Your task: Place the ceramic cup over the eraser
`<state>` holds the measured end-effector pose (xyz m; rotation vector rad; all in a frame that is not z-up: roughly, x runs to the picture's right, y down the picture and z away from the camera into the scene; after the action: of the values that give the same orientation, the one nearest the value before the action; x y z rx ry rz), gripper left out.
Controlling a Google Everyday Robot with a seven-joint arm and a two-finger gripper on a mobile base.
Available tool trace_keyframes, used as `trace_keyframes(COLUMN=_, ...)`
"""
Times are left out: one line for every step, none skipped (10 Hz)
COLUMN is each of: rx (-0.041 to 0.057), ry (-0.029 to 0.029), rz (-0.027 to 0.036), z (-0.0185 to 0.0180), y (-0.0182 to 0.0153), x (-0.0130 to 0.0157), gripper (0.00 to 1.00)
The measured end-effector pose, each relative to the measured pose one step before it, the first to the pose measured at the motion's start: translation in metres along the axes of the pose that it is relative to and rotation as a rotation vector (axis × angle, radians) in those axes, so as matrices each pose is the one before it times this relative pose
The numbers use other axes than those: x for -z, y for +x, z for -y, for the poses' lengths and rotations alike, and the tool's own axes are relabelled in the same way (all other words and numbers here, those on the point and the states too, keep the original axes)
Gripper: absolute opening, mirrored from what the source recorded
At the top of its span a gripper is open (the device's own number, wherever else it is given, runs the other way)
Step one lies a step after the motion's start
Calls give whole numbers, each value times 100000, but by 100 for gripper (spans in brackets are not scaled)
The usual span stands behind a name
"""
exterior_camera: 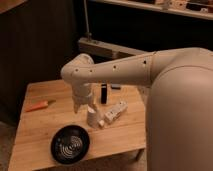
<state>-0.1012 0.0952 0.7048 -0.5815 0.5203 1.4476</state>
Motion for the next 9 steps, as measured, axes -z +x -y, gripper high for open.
trace_keyframes(rx=17, ry=-5, rz=6, z=-6, y=0, x=3, gripper=65)
trace_keyframes(rx=-11, ry=3, rz=0, z=9, y=1, x=-4, gripper=65)
trace_keyframes(rx=-106, ry=18, rz=204, z=114, y=32, x=108, gripper=65)
trace_keyframes(rx=-369, ry=-903, rz=612, z=72, y=-29, x=69, gripper=65)
trace_keyframes(rx=-862, ry=-5071, rz=1297, z=679, y=-278, x=346, gripper=65)
trace_keyframes(rx=-1566, ry=-3649, rz=1079, z=1643, y=-528, x=349, gripper=65)
trace_keyframes(rx=-557, ry=-2772, rz=731, z=411, y=-175, x=184, gripper=65)
trace_keyframes(rx=-1219, ry=-2952, rz=1199, z=443, y=-22, x=274, gripper=65)
trace_keyframes(rx=-1571, ry=-211, rz=697, z=566, y=-99, x=145, gripper=65)
